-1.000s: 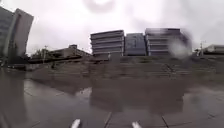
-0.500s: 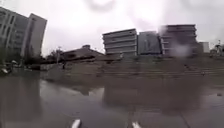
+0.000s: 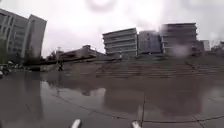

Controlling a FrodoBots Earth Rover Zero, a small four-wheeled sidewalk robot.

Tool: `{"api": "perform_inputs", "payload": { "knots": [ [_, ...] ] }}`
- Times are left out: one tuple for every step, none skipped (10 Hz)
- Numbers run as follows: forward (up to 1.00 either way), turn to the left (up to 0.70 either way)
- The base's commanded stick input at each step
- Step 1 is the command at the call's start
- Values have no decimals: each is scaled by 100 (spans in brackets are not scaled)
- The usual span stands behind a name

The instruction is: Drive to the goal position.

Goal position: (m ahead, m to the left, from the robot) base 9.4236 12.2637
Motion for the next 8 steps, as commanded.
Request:
{"api": "perform_inputs", "payload": {
  "knots": [
    [70,2],
    [70,2],
    [70,2],
    [70,2],
    [70,2],
    [70,2],
    [70,2],
    [70,2]
  ]
}}
